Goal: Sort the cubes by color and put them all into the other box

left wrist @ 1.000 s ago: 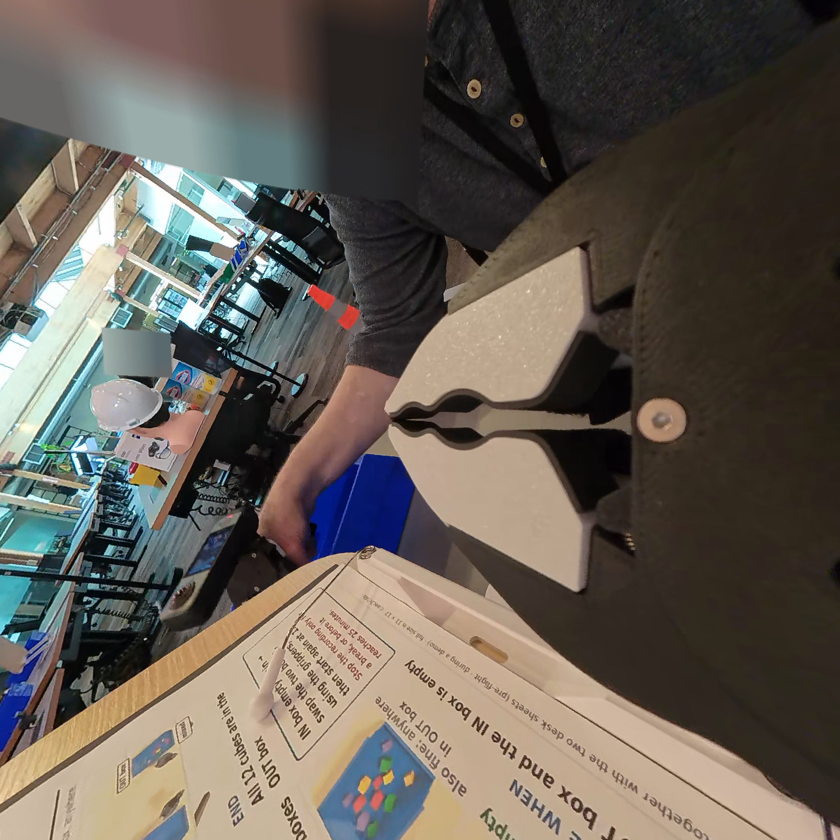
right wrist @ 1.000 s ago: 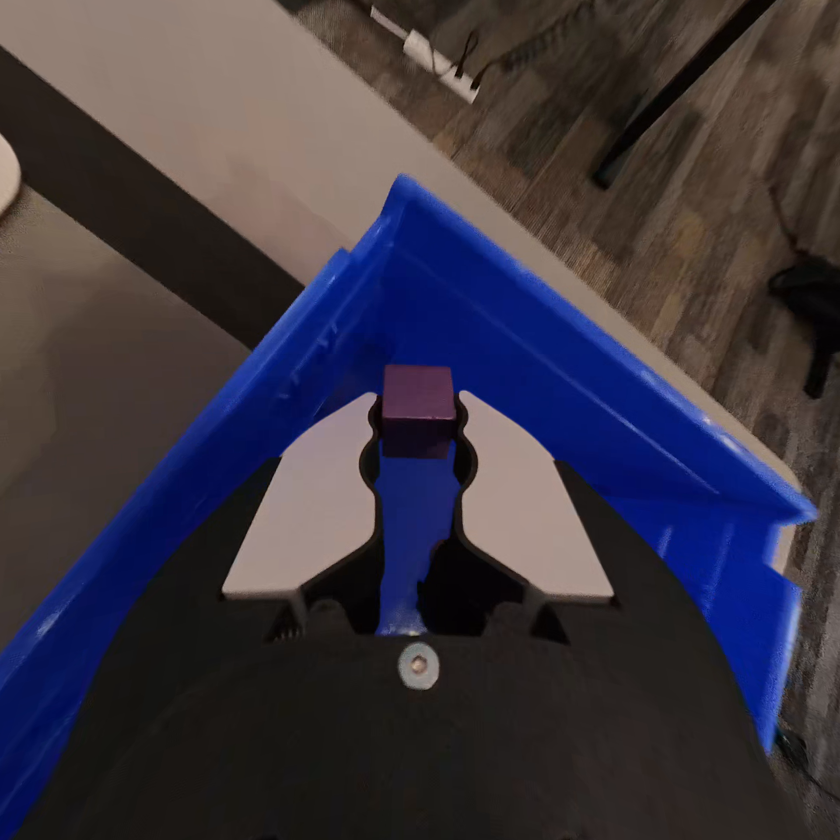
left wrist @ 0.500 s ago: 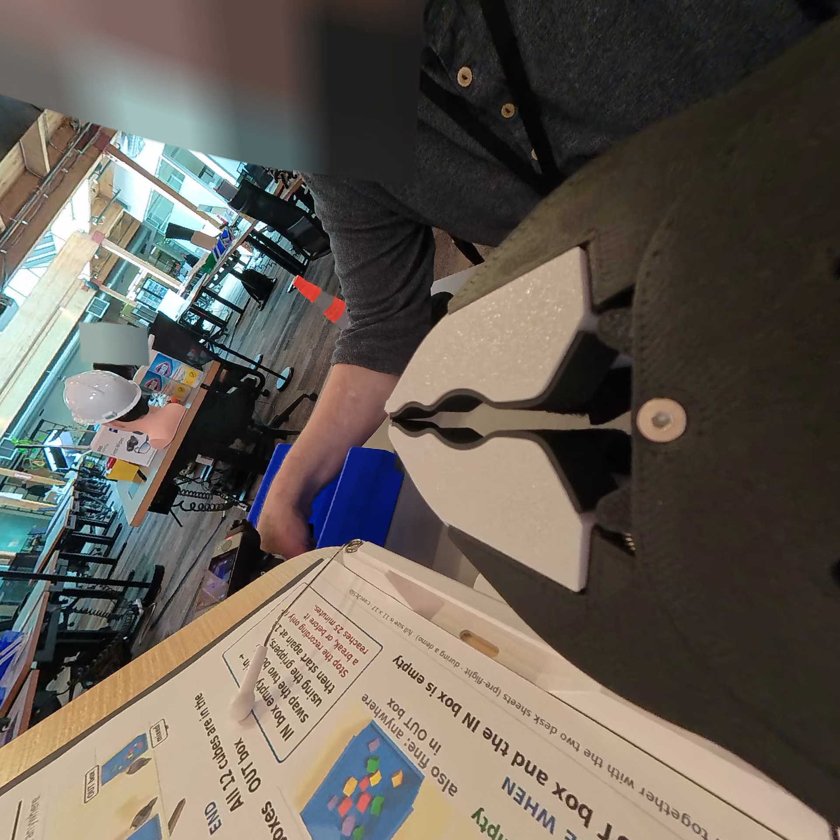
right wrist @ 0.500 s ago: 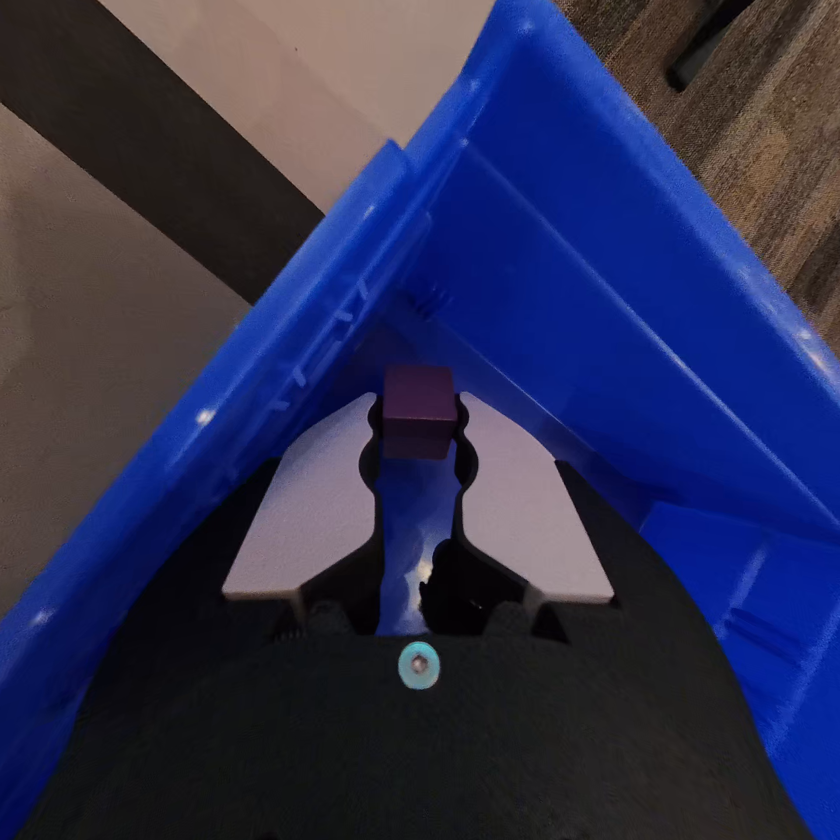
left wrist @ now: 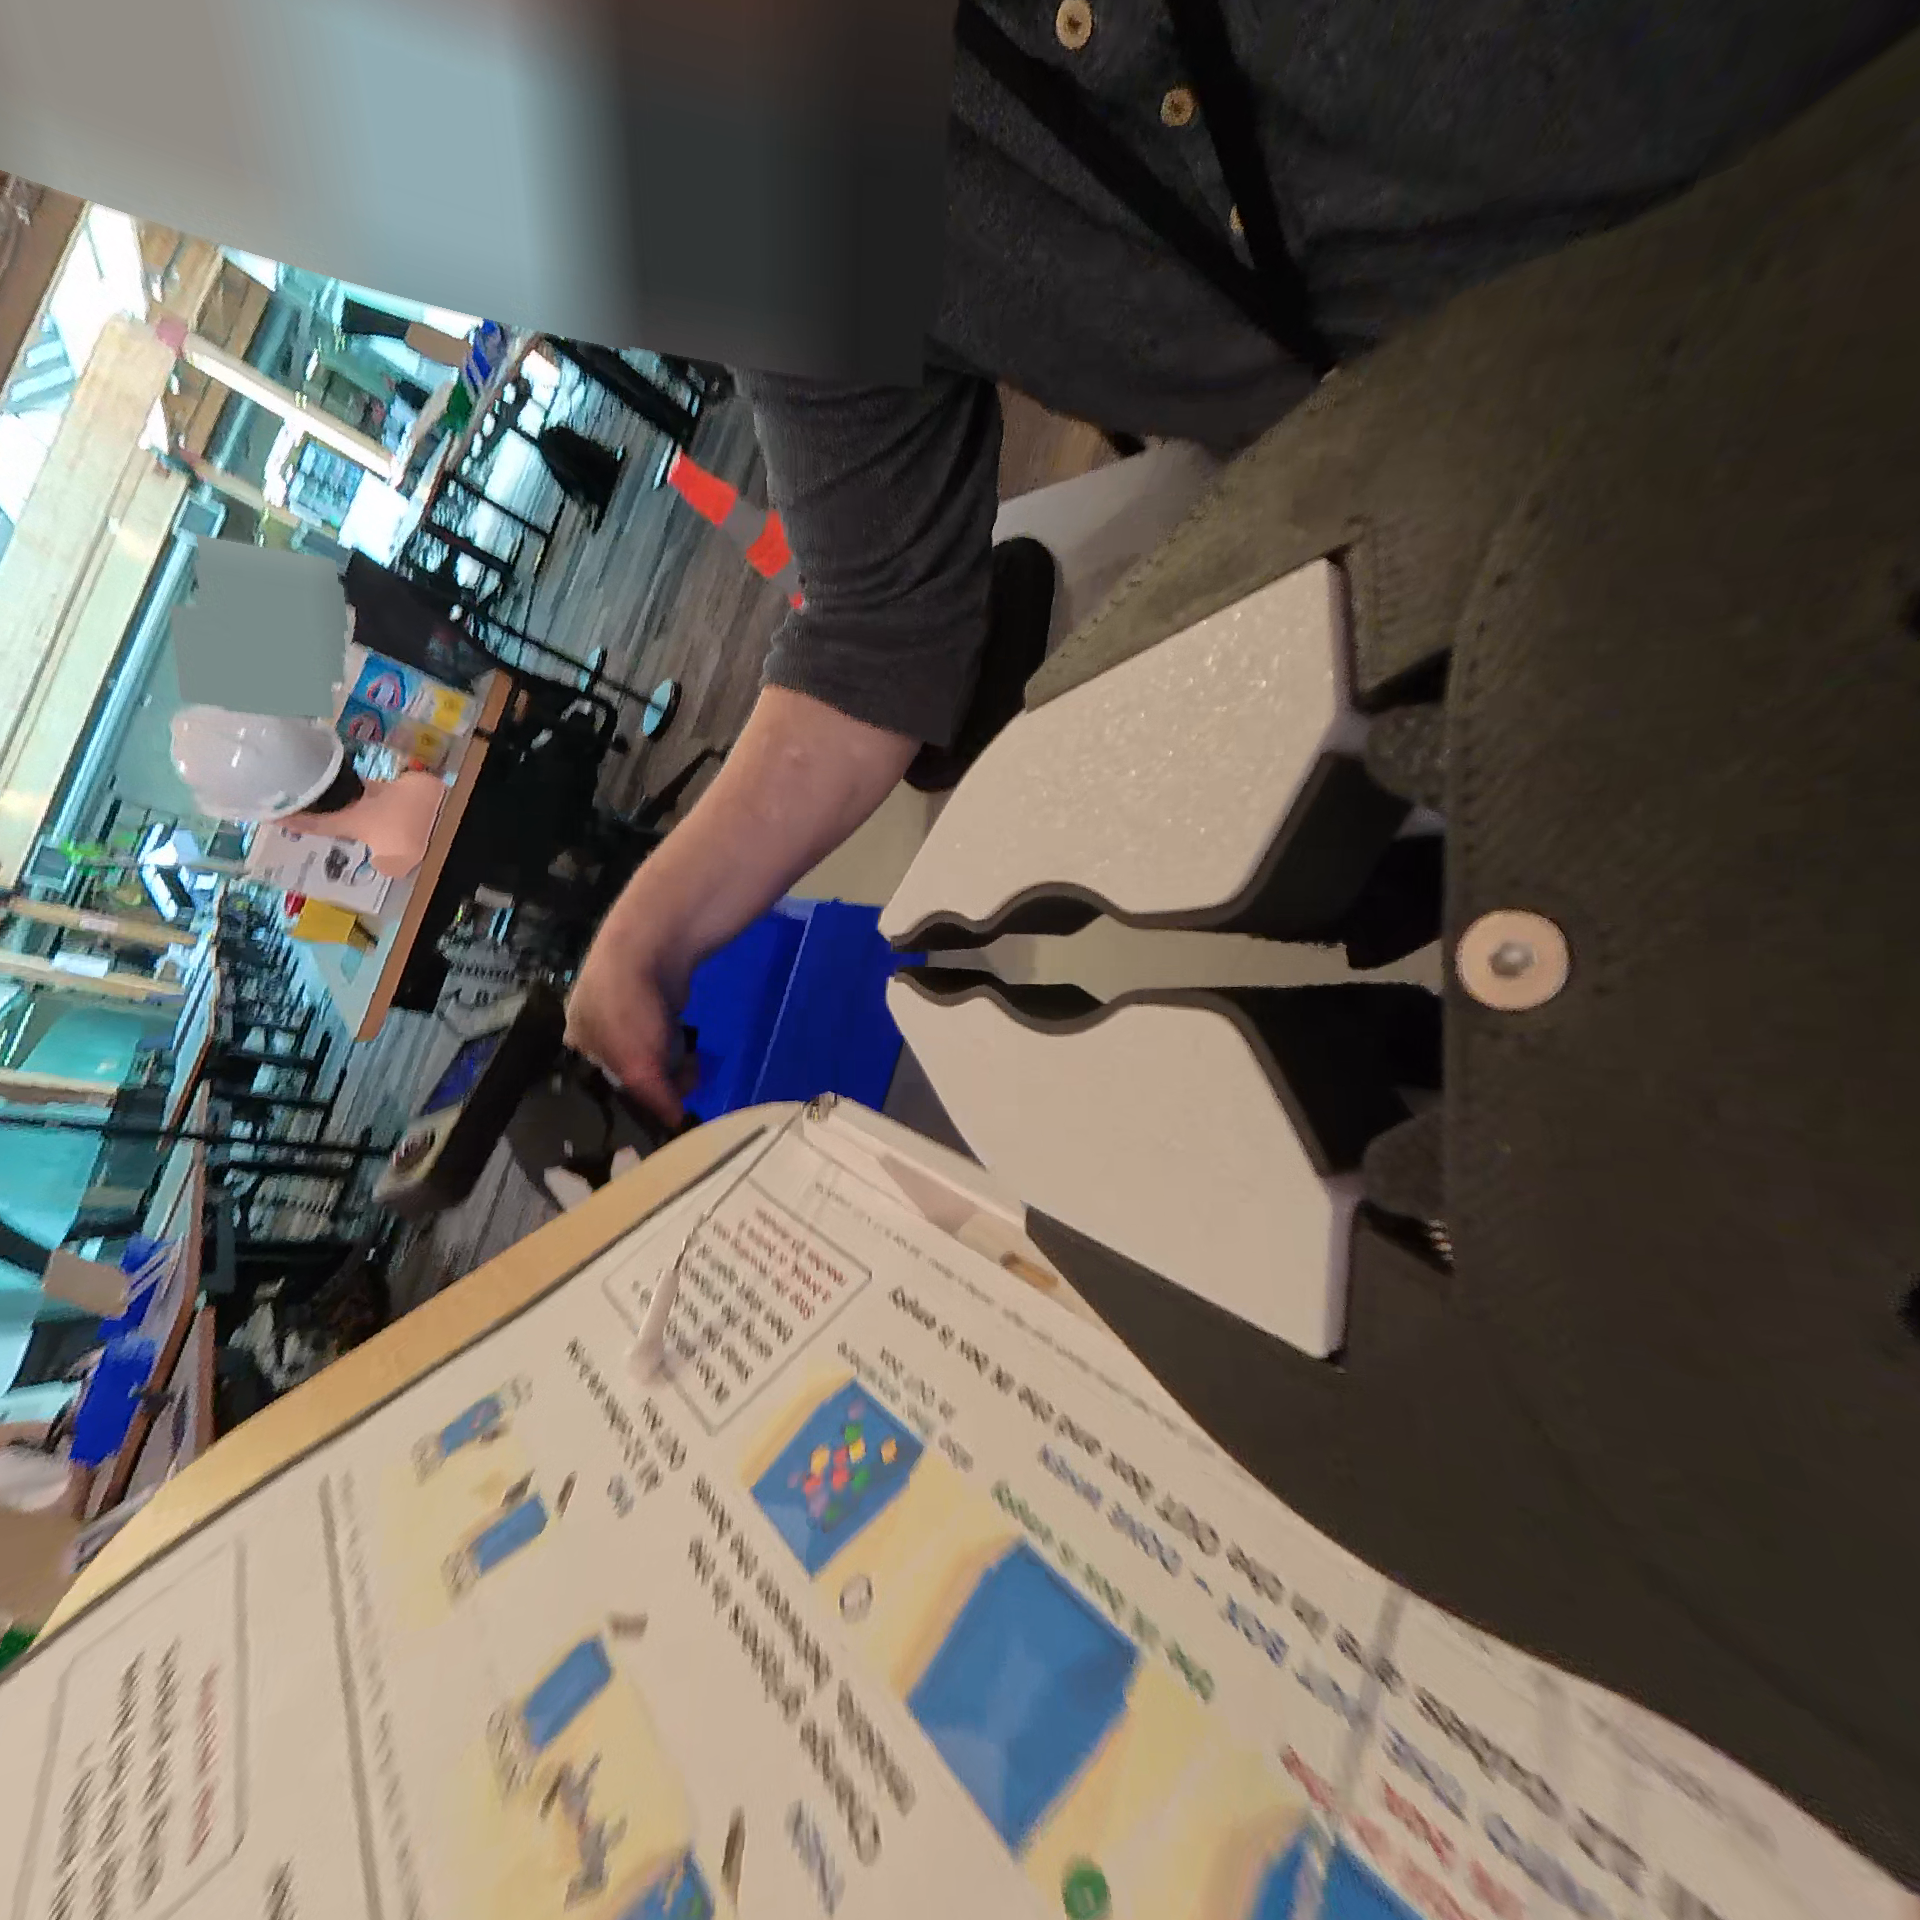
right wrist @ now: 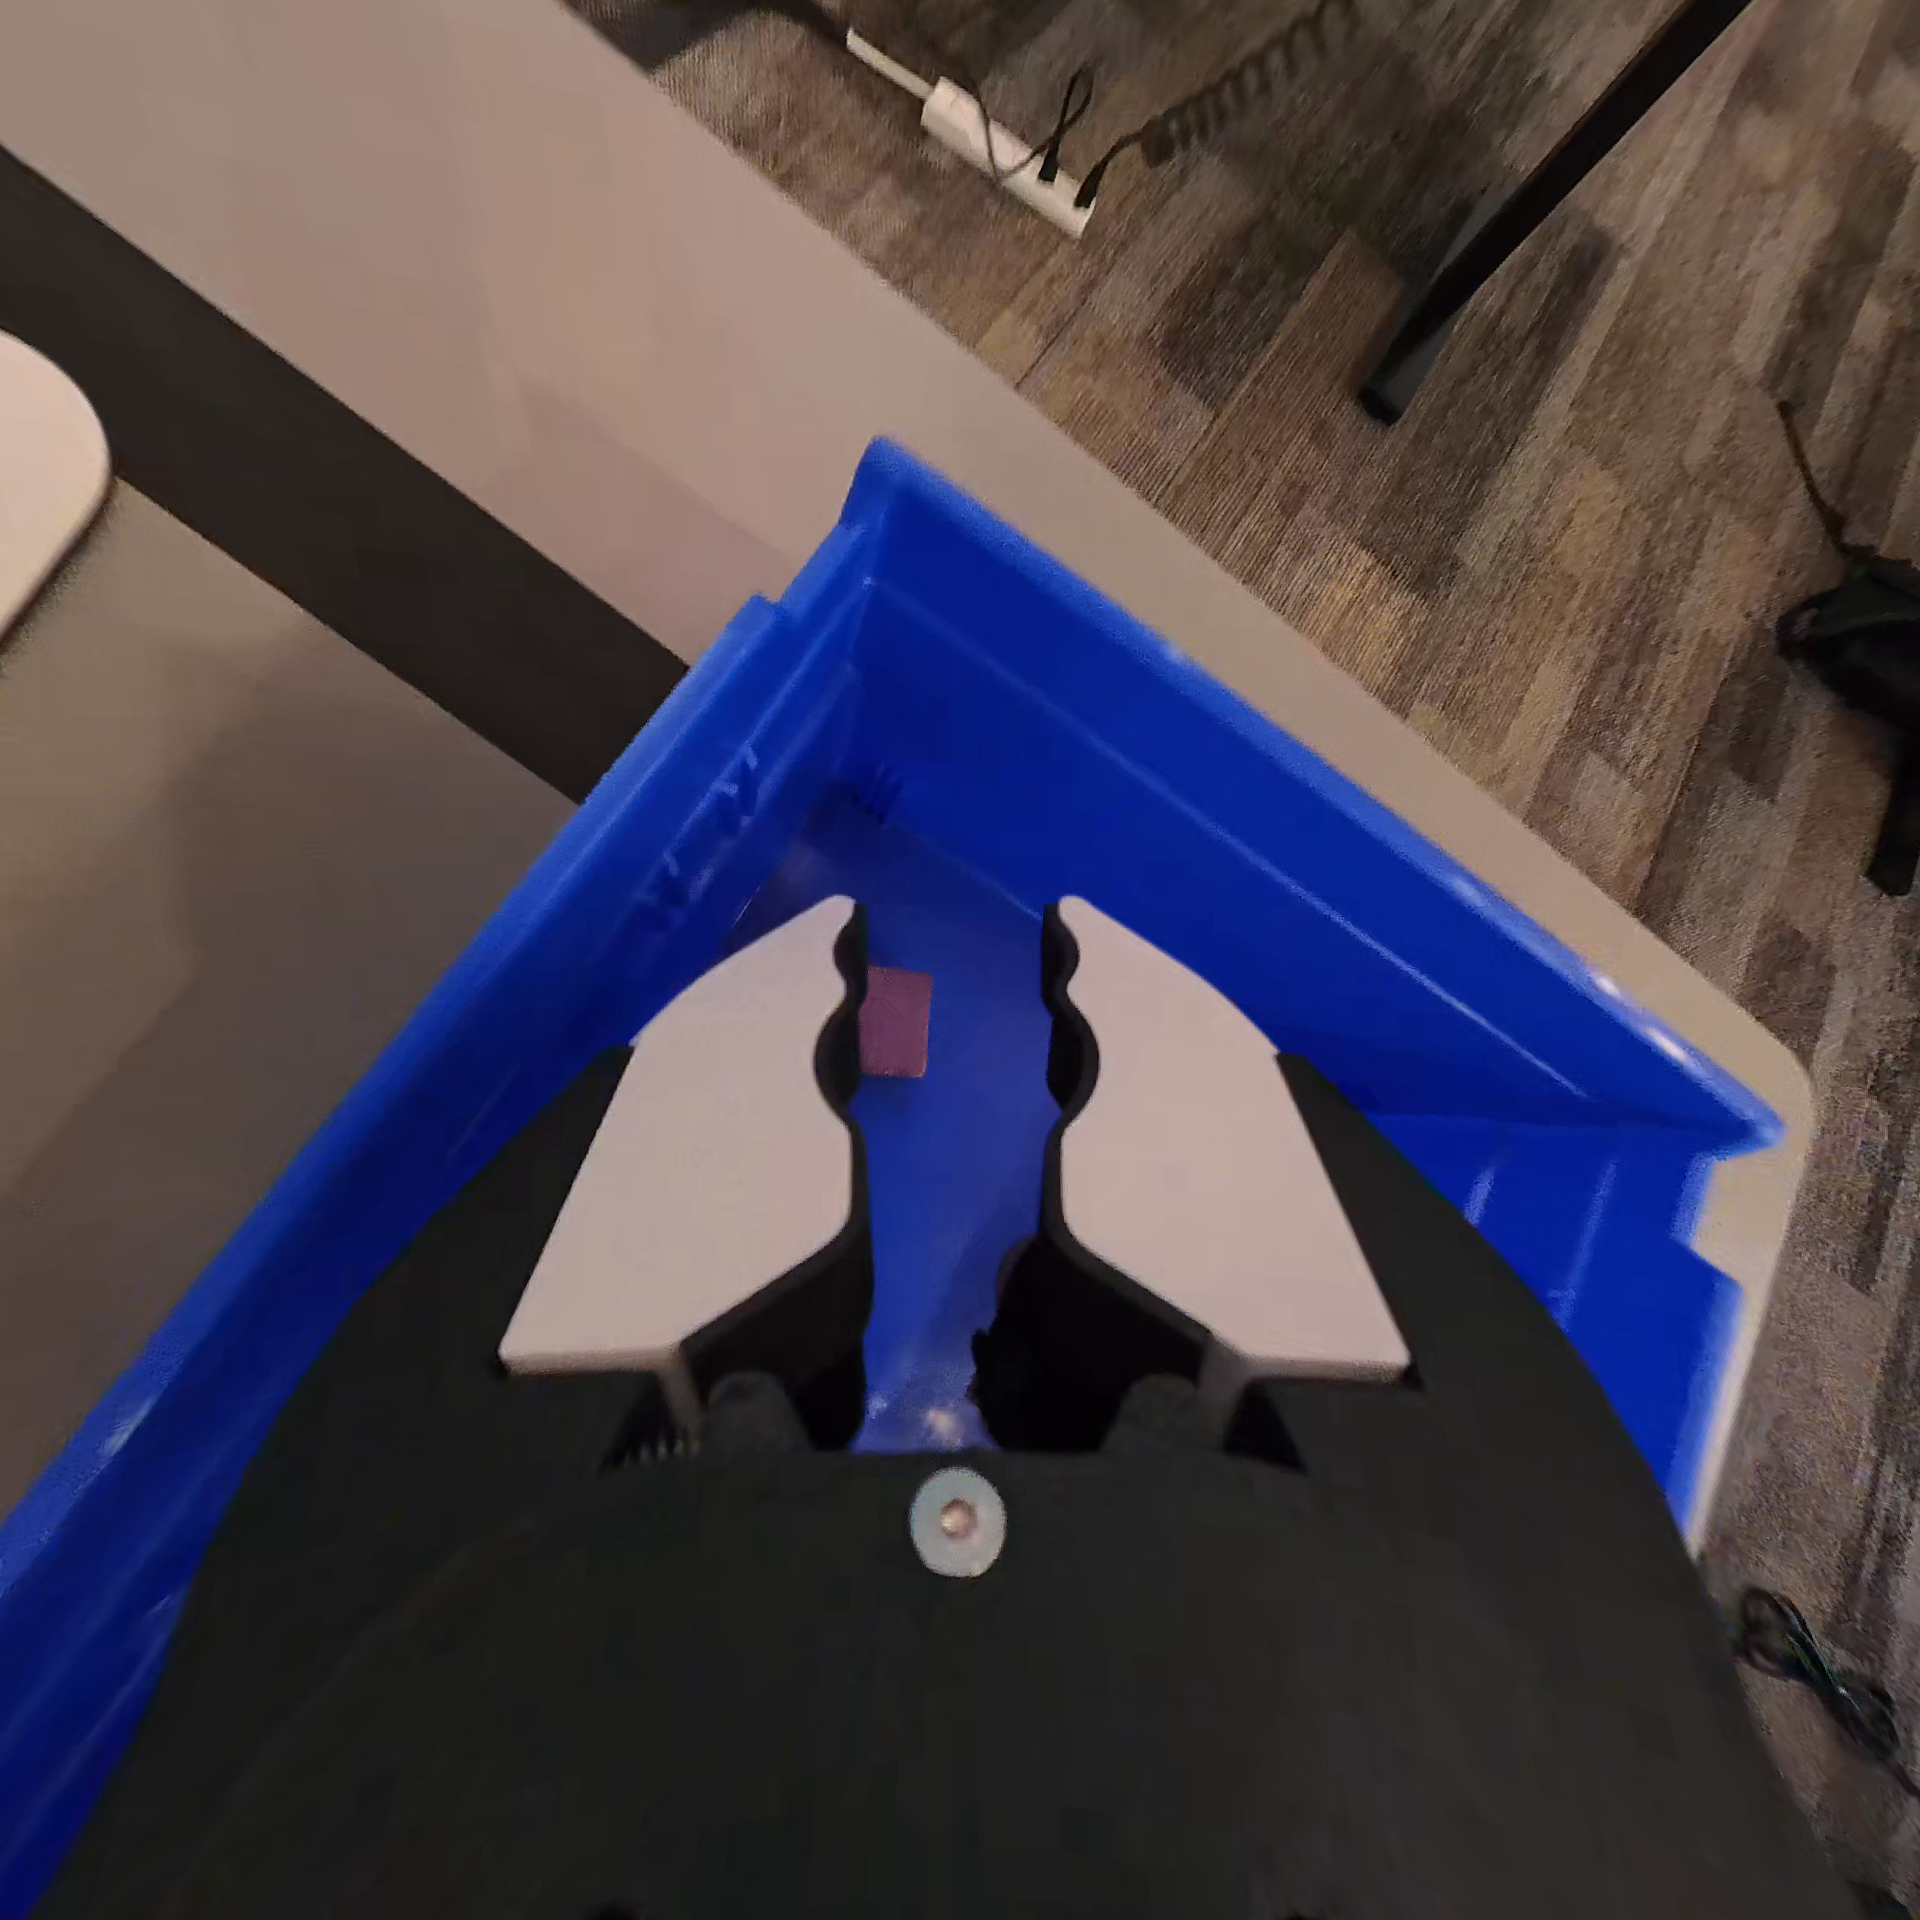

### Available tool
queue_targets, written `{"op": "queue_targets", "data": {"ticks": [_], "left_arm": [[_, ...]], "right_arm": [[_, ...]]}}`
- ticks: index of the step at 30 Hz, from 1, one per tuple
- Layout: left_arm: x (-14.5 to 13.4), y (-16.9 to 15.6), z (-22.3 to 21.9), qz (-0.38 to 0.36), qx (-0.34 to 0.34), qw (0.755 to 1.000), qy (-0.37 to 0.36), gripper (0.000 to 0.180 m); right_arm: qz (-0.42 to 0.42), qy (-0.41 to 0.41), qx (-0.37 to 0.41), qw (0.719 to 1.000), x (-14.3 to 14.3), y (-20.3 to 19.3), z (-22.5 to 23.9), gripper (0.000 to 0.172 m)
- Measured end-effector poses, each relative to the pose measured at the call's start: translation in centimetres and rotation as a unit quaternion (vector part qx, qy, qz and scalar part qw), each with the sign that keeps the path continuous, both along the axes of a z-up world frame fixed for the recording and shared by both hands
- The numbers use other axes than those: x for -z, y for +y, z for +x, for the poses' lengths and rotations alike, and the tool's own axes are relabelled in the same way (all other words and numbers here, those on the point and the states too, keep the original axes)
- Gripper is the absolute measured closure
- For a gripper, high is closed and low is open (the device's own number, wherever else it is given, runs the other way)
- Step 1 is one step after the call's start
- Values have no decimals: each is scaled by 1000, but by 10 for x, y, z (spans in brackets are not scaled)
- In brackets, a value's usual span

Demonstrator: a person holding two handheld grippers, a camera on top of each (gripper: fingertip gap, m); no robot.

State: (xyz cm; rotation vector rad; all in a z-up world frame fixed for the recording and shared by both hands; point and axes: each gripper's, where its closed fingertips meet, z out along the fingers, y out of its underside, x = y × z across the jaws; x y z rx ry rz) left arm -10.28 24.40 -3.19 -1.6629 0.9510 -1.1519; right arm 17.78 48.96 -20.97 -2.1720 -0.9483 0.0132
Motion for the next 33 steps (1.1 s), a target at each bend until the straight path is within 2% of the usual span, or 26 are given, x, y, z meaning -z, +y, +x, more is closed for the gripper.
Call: {"op": "queue_targets", "data": {"ticks": [7,14,18,20,24,27,30,33], "left_arm": [[-17,25,-75,52,-149,987,24,177],[9,55,-163,31,-284,956,70,174],[41,64,-202,-9,-332,934,130,167],[59,65,-209,-37,-329,930,157,167],[114,57,-217,-120,-295,908,271,160],[143,65,-234,-140,-319,877,332,160],[174,72,-242,-178,-322,864,345,157],[199,79,-260,-220,-356,840,346,154]], "right_arm": [[61,14,-6,998,-41,-5,-7,143],[95,13,-29,995,-60,-17,-30,144],[106,21,-38,993,-66,-25,-40,144],[107,15,-42,993,-63,-27,-43,144],[103,6,-46,994,-58,-28,-47,144],[104,1,-56,993,-57,-30,-52,145],[102,-1,-63,993,-54,-32,-58,145],[101,-5,-67,993,-53,-33,-60,145]]}}
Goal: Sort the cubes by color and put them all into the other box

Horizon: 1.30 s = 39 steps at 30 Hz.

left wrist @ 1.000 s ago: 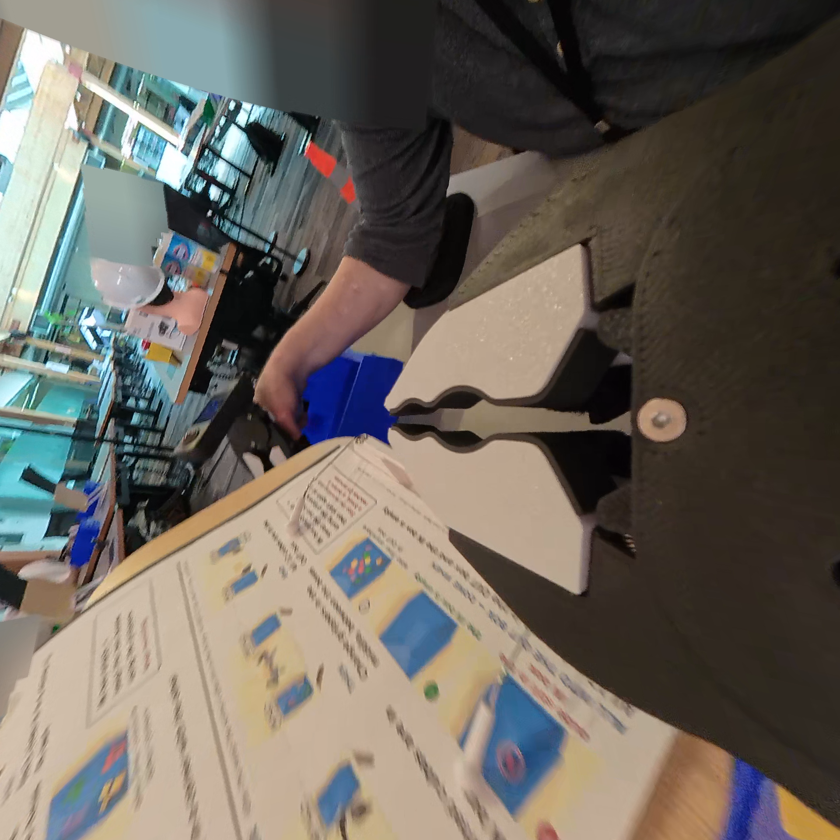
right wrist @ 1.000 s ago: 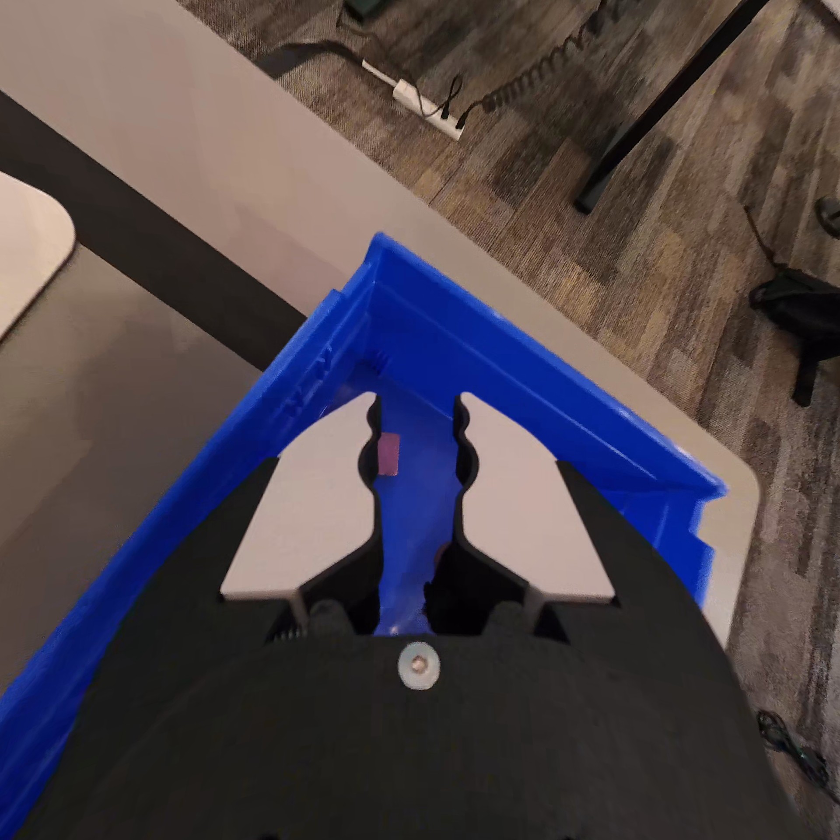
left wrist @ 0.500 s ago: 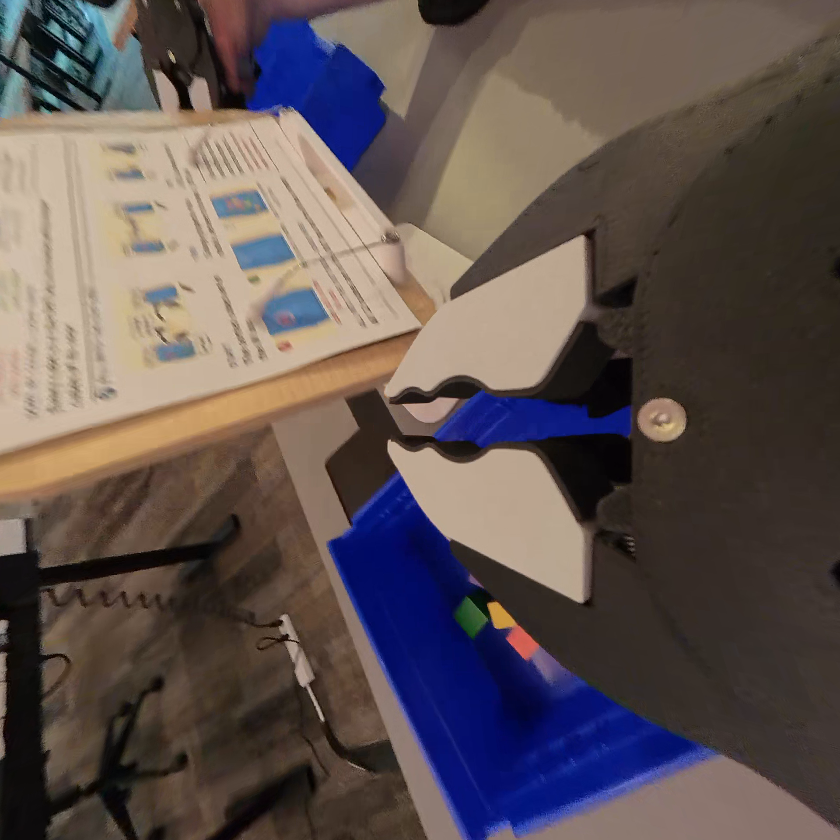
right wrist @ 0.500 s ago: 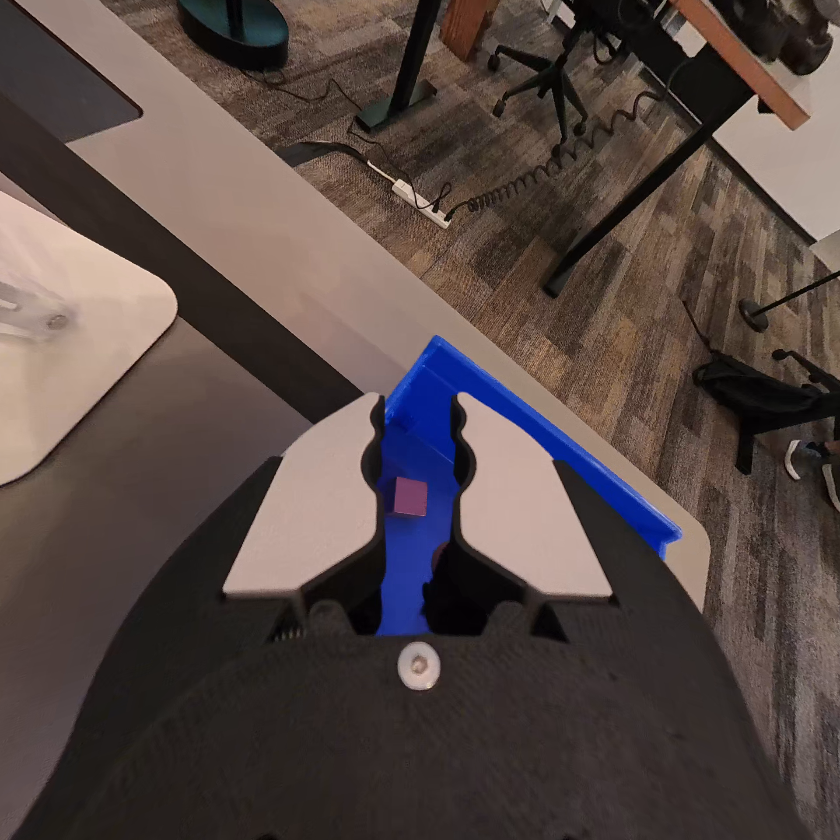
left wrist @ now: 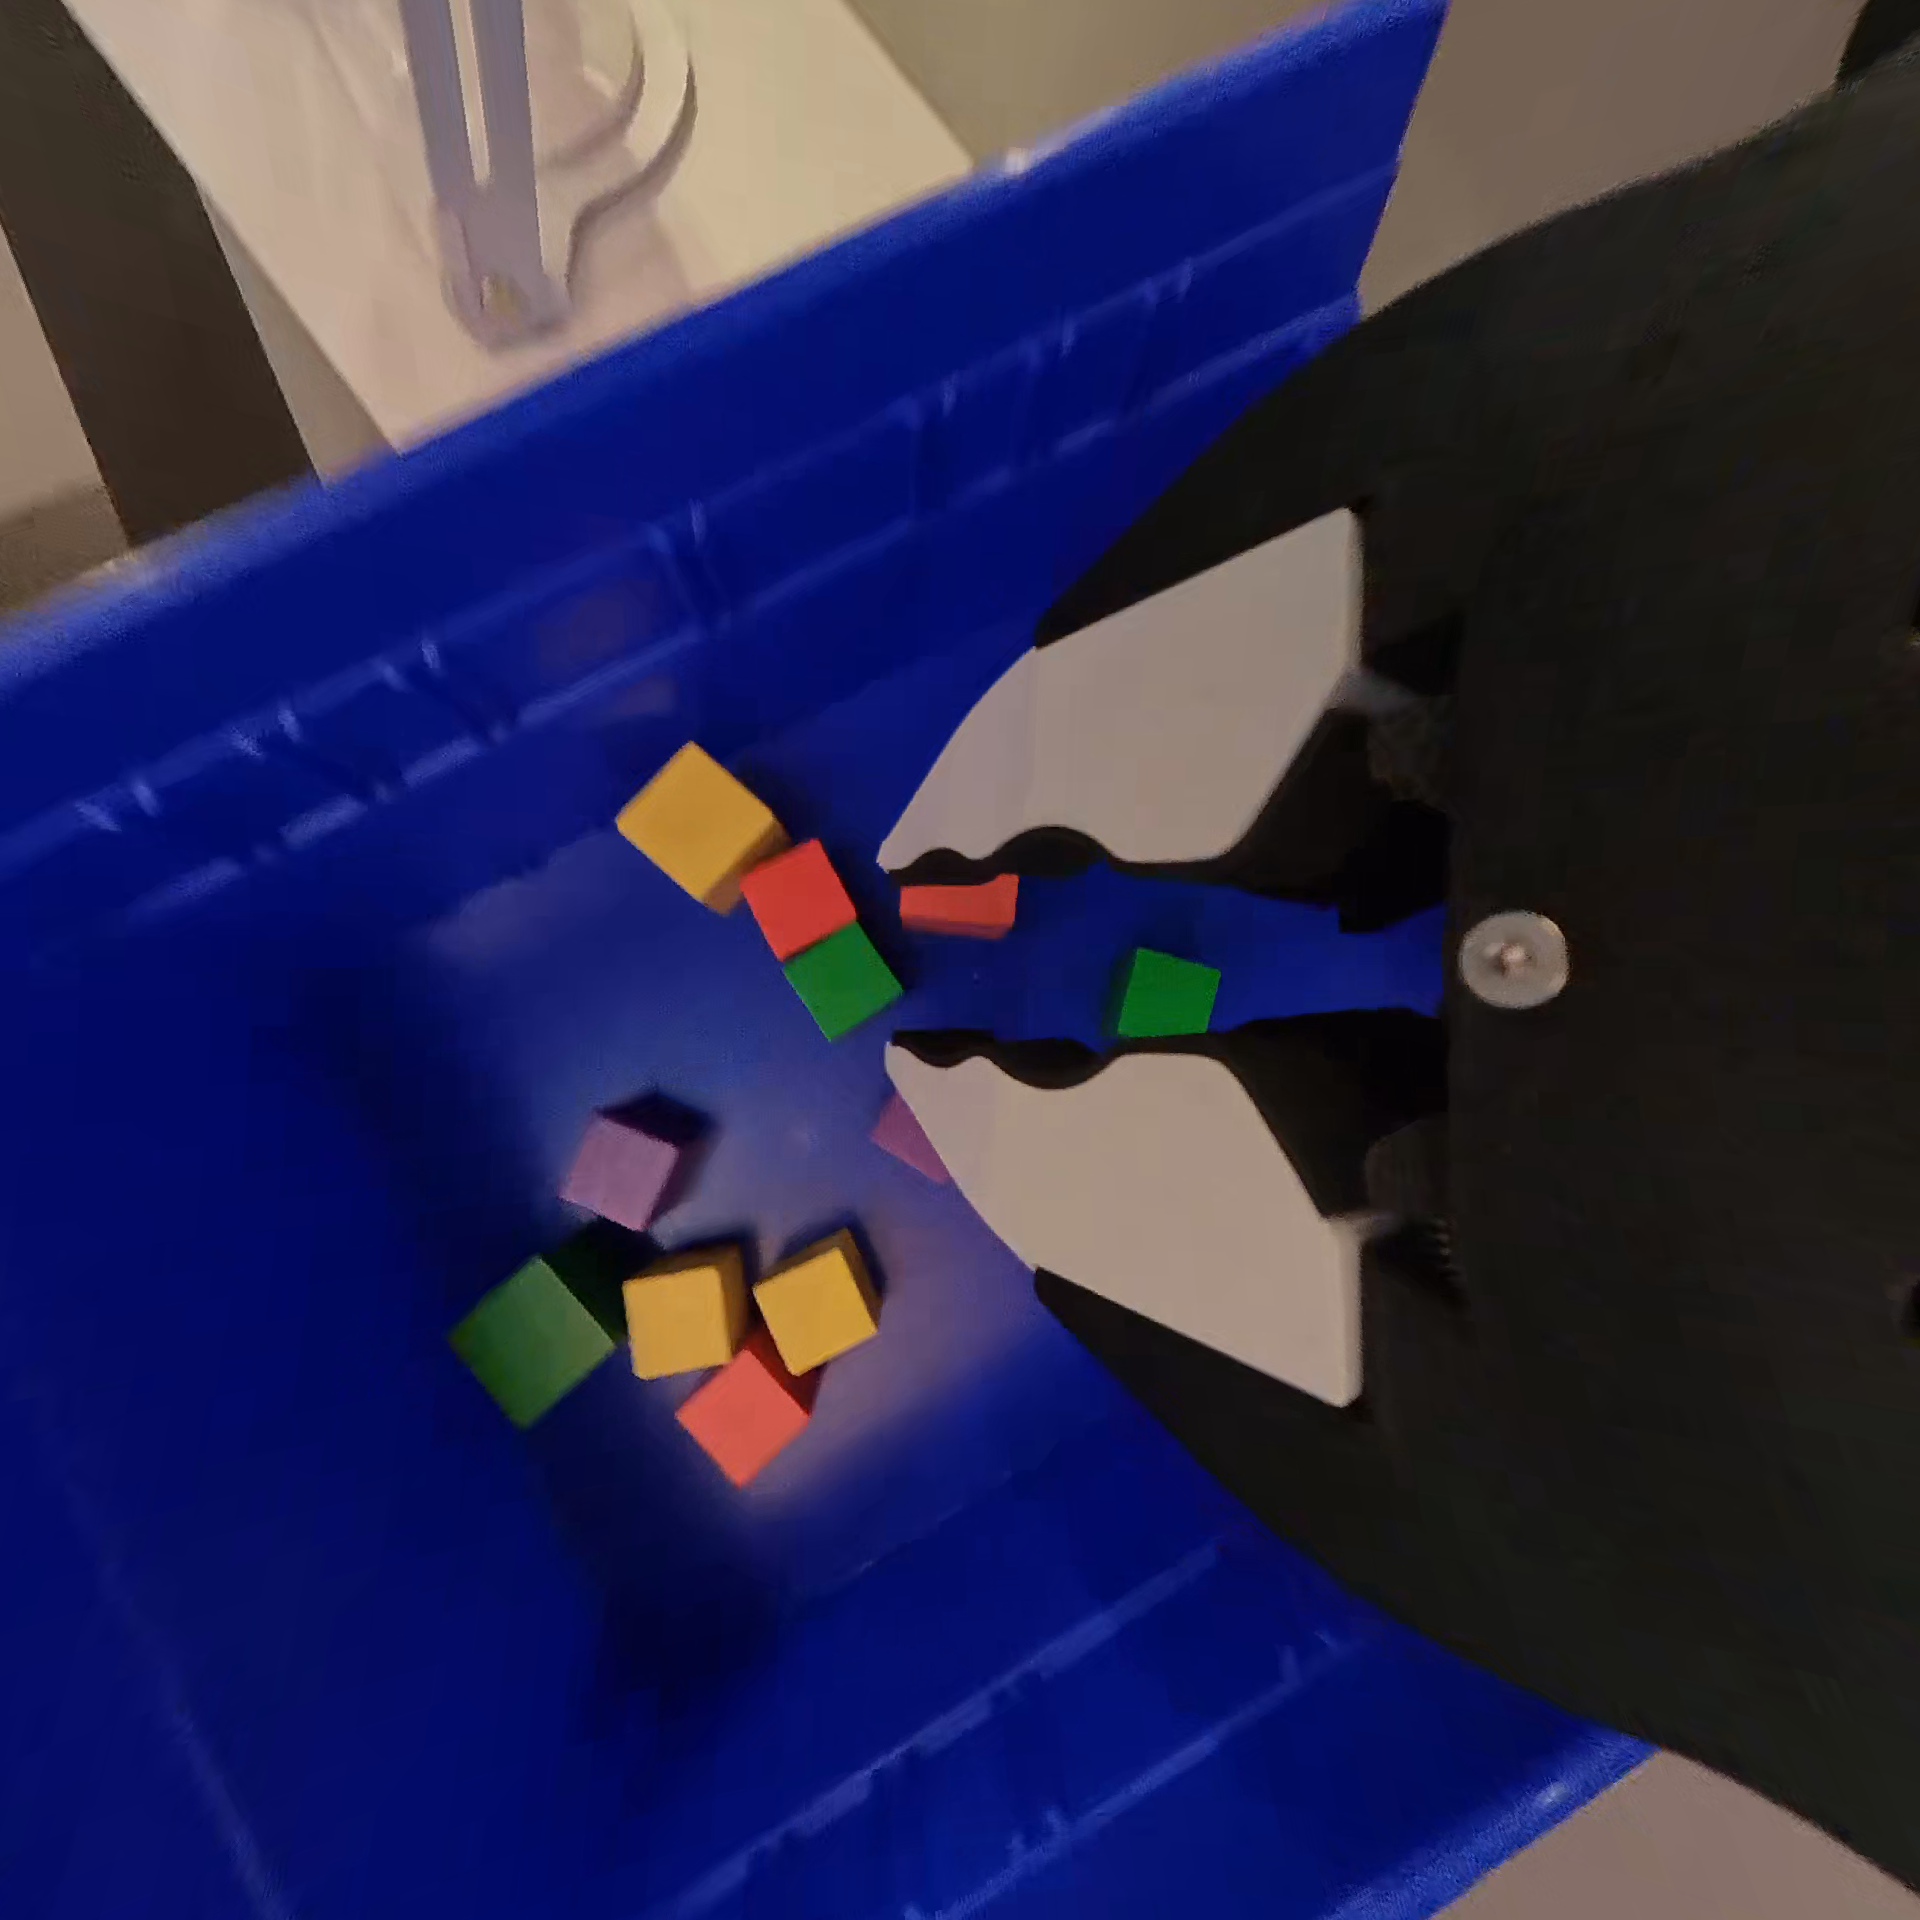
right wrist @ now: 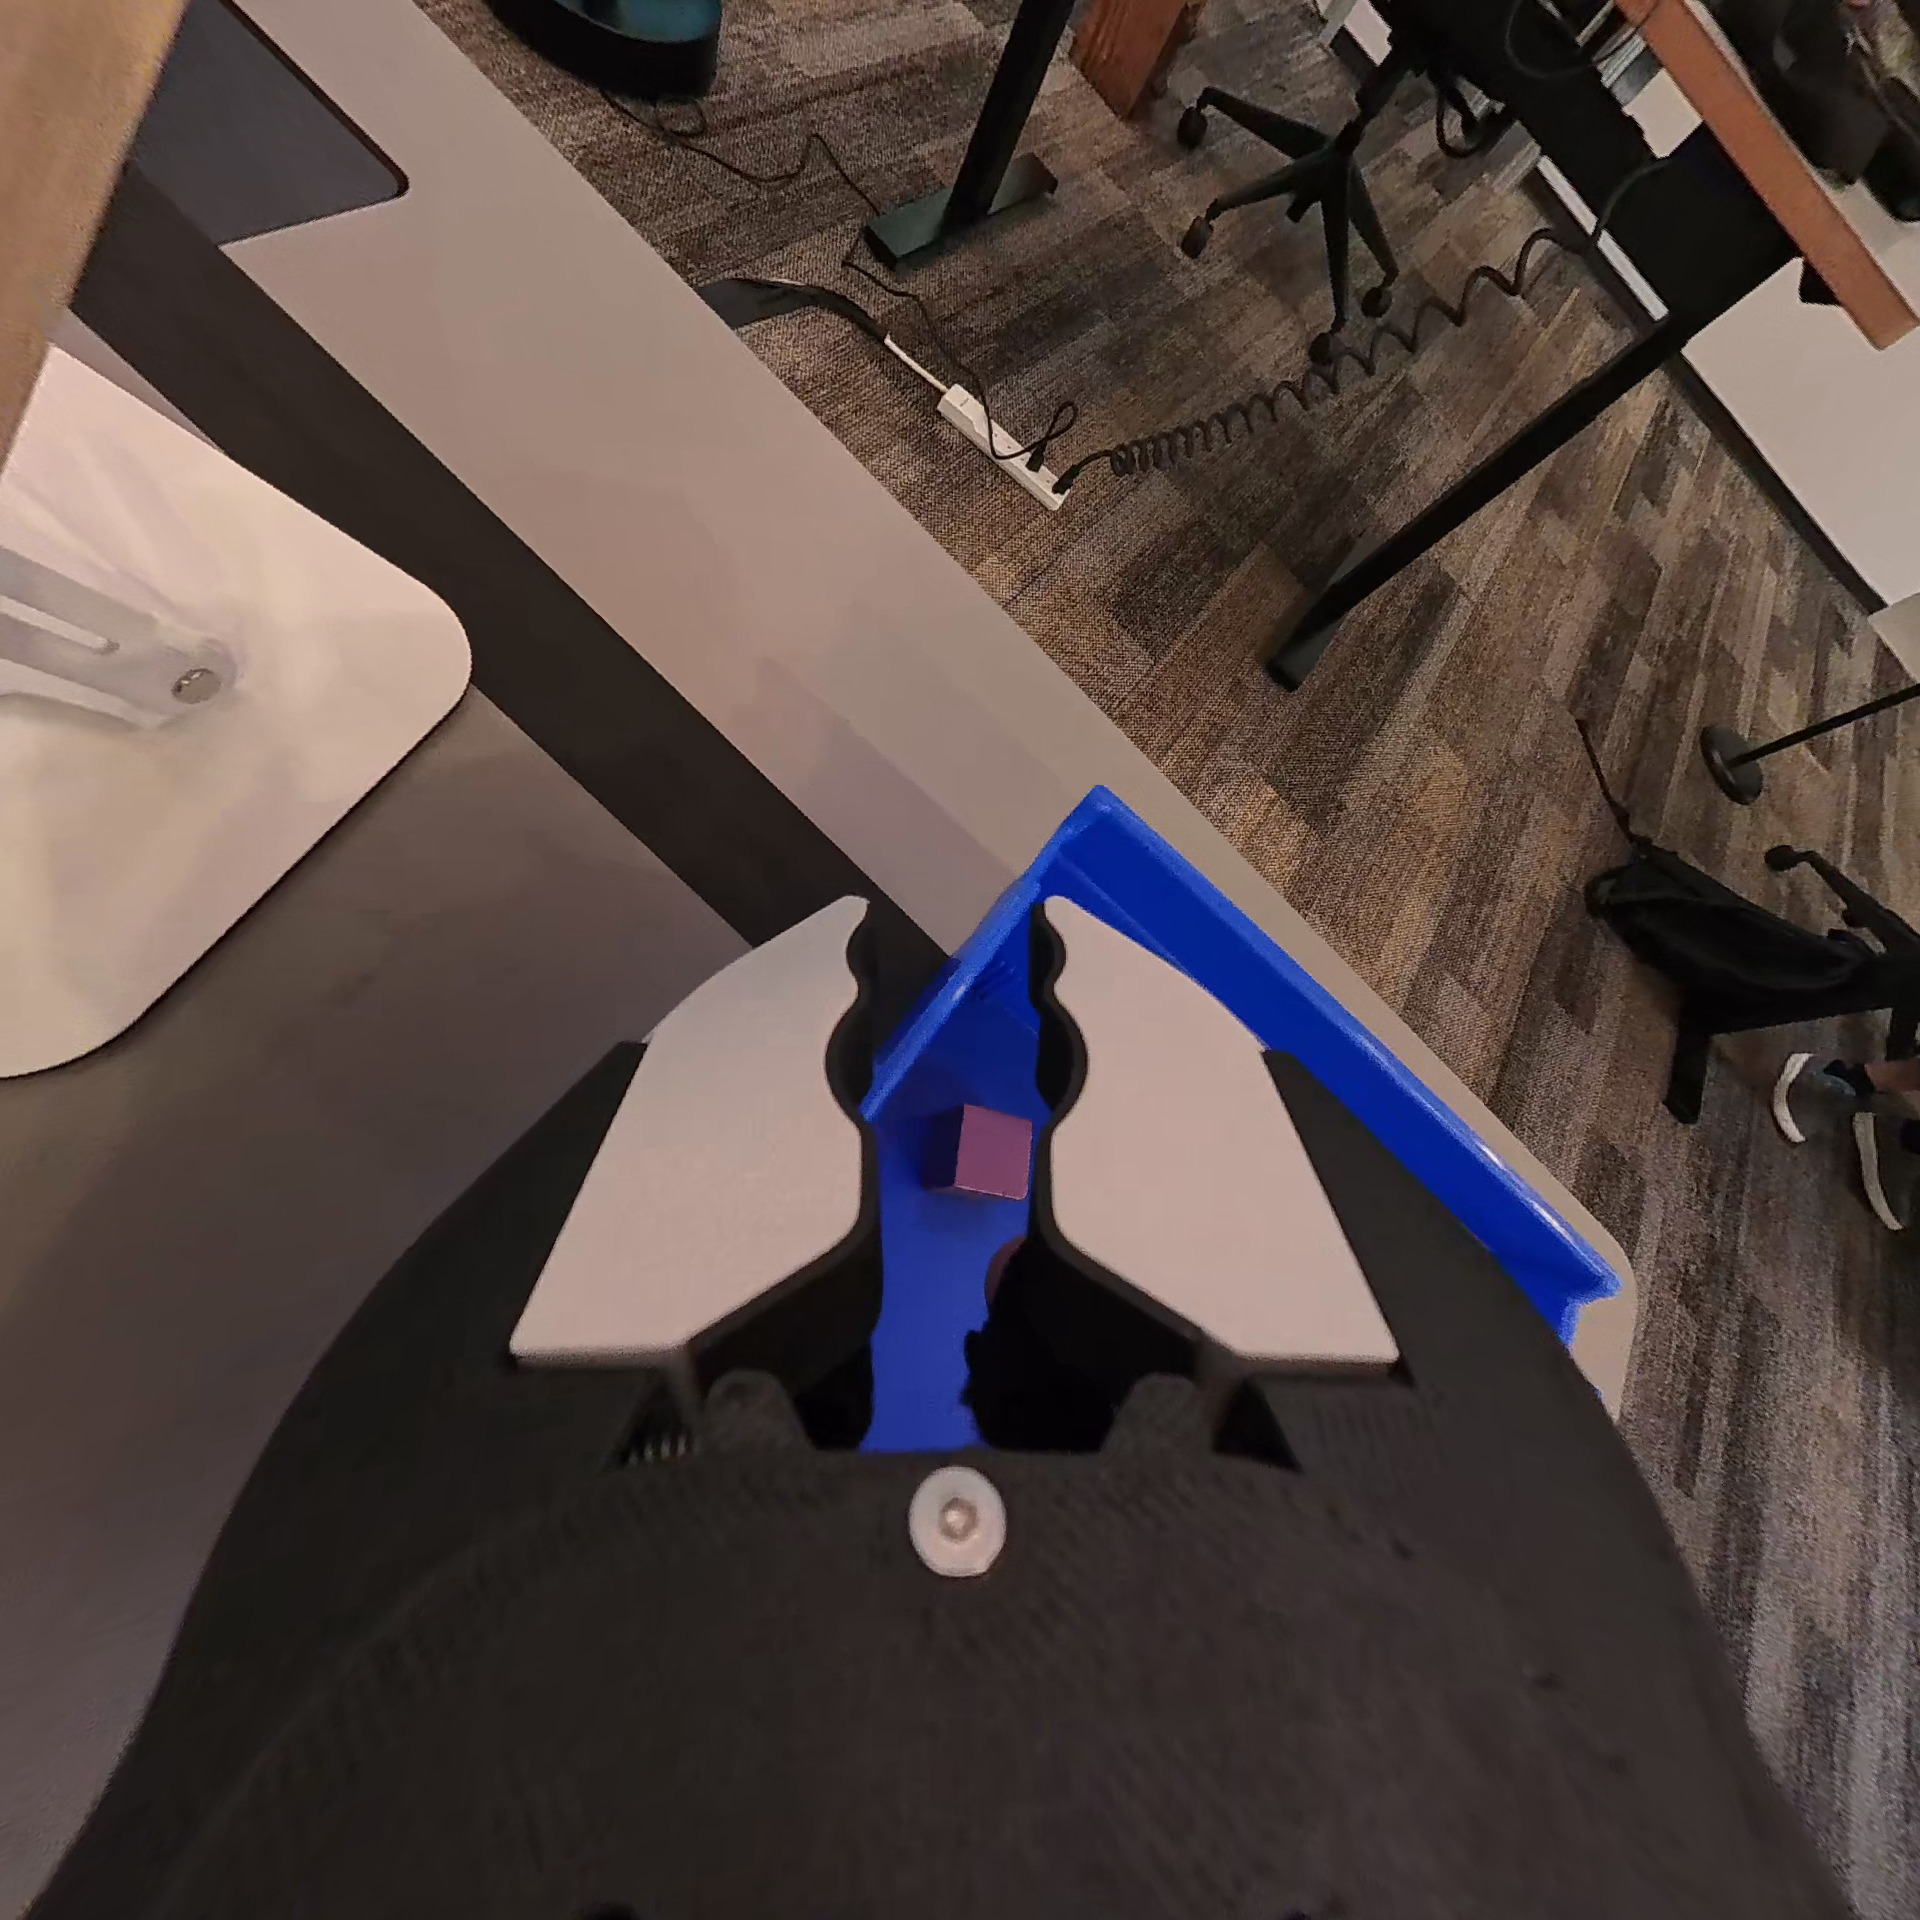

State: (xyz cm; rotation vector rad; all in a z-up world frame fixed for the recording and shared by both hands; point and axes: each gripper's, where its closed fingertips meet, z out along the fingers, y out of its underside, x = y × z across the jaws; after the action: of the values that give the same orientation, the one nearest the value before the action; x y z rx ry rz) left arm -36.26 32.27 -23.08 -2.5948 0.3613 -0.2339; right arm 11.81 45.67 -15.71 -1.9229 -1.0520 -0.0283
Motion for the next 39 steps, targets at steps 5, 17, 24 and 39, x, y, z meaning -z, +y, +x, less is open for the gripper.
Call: {"op": "queue_targets", "data": {"ticks": [5,17,24,39], "left_arm": [[25,4,-22,-27,-63,998,15,150],[47,9,-37,-47,-123,991,20,142],[54,10,-38,-48,-114,992,35,149],[-83,17,13,163,-38,978,-122,150]], "right_arm": [[1,1,-8,1000,1,-2,-4,145],[4,-12,-25,1000,4,-6,-15,145],[10,-17,-28,999,2,-7,-16,145],[178,4,-89,980,-83,-43,-53,156]]}}
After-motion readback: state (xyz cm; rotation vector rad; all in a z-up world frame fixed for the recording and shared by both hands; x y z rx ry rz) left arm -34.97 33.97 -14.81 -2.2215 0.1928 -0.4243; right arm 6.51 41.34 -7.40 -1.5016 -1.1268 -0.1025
